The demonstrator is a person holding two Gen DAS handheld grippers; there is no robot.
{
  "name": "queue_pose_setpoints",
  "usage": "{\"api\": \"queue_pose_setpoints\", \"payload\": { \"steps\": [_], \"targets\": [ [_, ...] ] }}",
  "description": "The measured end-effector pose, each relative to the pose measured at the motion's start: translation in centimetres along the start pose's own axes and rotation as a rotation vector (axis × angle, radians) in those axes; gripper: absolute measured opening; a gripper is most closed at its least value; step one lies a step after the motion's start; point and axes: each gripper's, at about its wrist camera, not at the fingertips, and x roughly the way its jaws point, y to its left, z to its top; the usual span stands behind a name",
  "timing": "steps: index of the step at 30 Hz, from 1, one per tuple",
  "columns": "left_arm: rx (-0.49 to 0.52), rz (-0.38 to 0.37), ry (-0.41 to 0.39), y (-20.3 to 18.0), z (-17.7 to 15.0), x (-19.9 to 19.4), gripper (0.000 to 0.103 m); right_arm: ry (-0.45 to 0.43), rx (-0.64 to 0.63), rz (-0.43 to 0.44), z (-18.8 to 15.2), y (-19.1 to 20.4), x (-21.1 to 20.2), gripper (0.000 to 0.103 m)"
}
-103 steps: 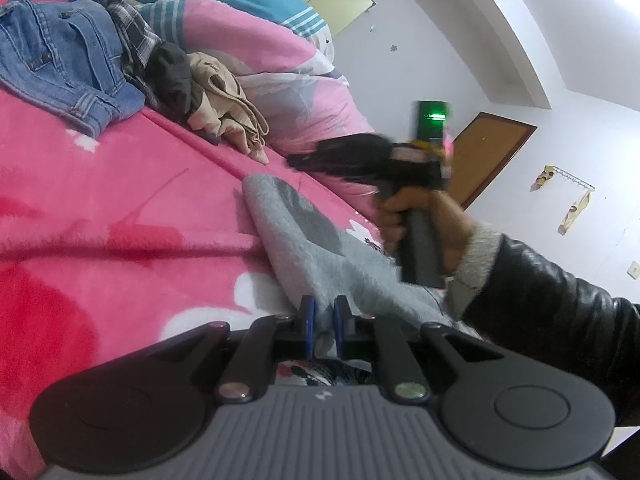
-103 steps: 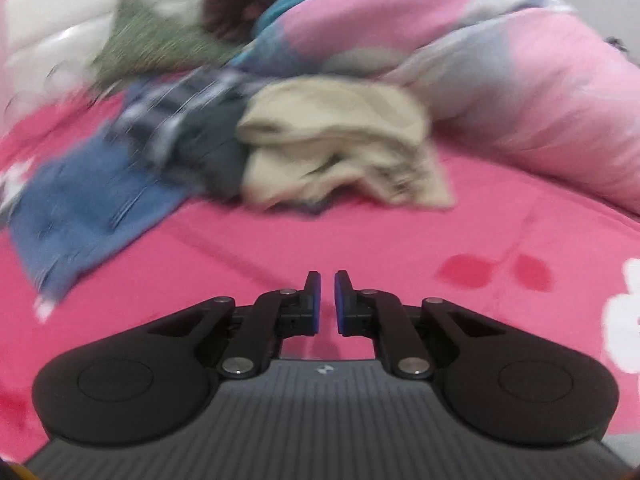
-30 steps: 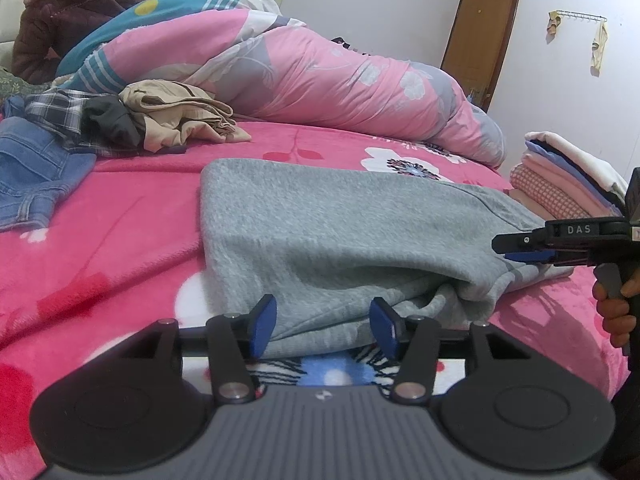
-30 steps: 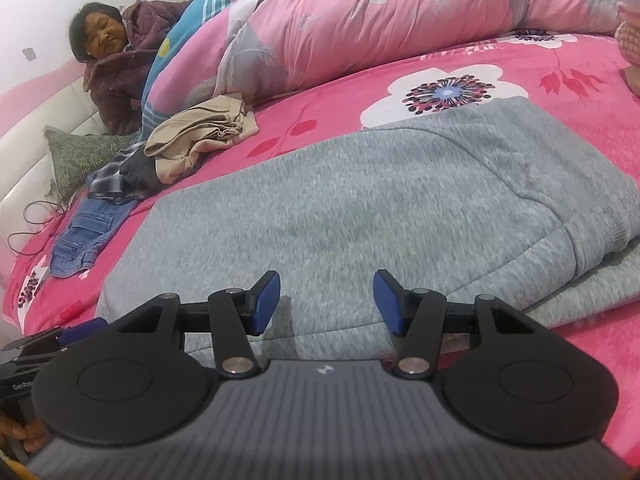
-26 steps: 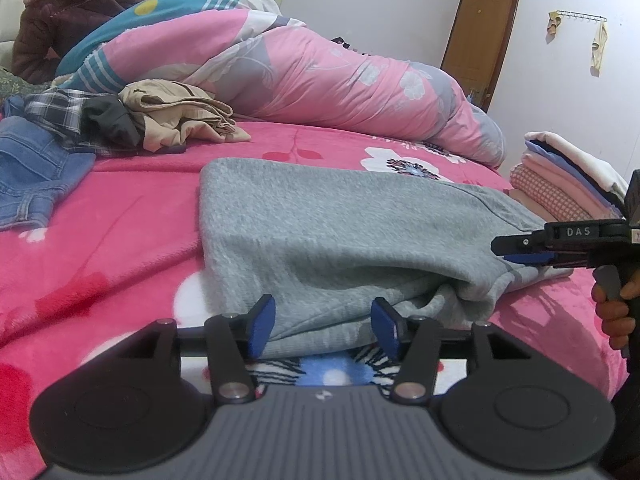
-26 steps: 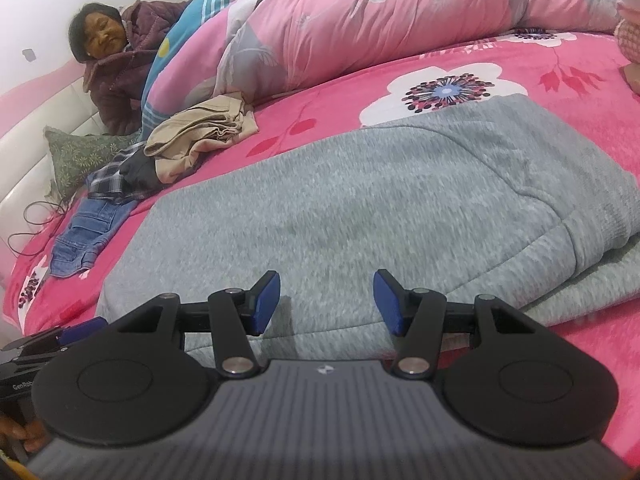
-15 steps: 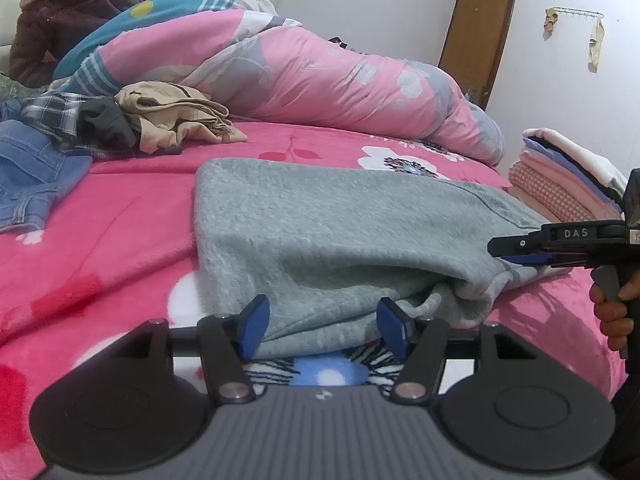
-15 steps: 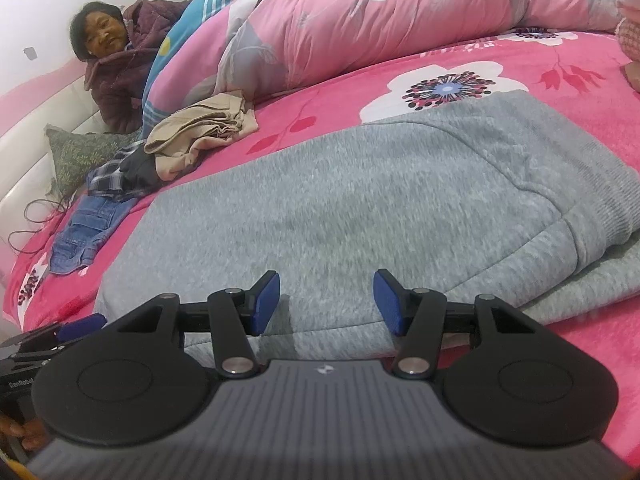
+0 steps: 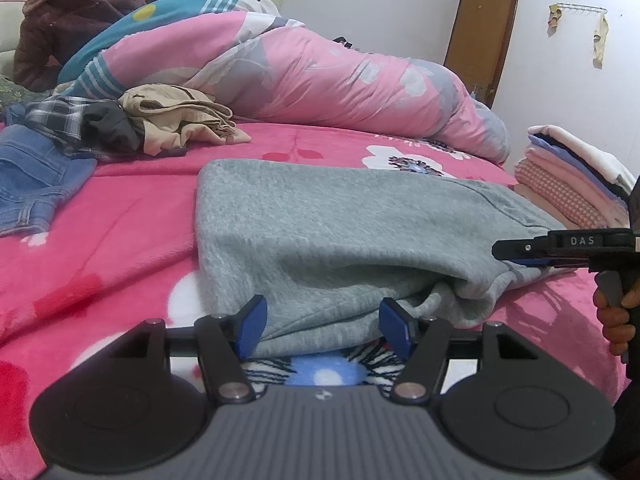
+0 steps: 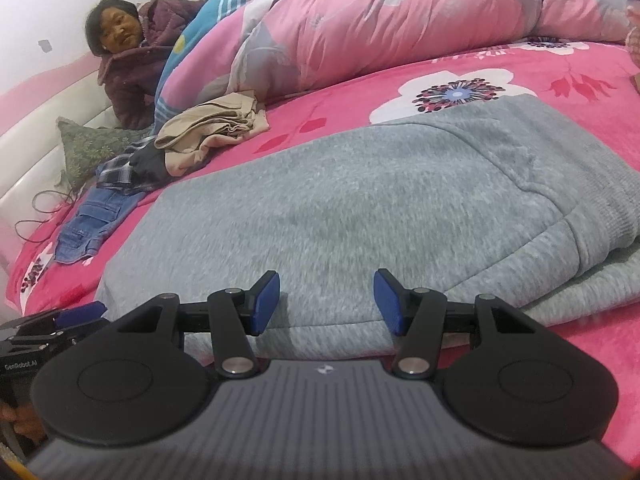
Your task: Fold clothes
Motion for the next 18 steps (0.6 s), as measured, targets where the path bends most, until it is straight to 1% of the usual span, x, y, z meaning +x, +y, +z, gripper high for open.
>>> {"api": "queue_pose_setpoints", "payload": {
  "steps": [3,5,6,7,8,12,15,18],
  "targets": [
    [0.007,0.011,0.002,-0.1,0.2,-0.4,0.066,0.000,-0.014,0.012,-0.1,-0.1,-0.1,0.051],
    [0.007,0.023,-0.004,0.1,0.4,-0.9,0.066,-0.003,-0.029,0.012,-0.1,-0.1,-0.2,0.048],
    [0.005,0.032,-0.013,0.2,0.6,-1.4,0.066,-0.013,-0.031,0.008,-0.2,0.0,-0.5,0.044],
    [0.003,0.043,-0.031,0.3,0.7,-2.0,0.067,-0.024,-0.032,0.005,-0.3,0.0,-0.8,0.039],
    [0.001,0.050,-0.049,0.5,0.9,-2.6,0.068,-0.036,-0.032,0.002,-0.4,-0.1,-1.1,0.037],
    [-0.011,0.032,-0.101,1.4,2.6,-4.5,0.068,-0.124,-0.079,0.015,-1.3,-0.4,-3.1,0.034],
    [-0.007,0.036,-0.097,1.2,4.9,-3.7,0.068,-0.171,-0.114,0.023,-2.0,-0.8,-4.0,0.033],
    [-0.004,0.038,-0.067,0.0,6.4,-1.3,0.068,-0.199,-0.148,0.007,-2.1,-1.1,-4.1,0.033]
  ]
}}
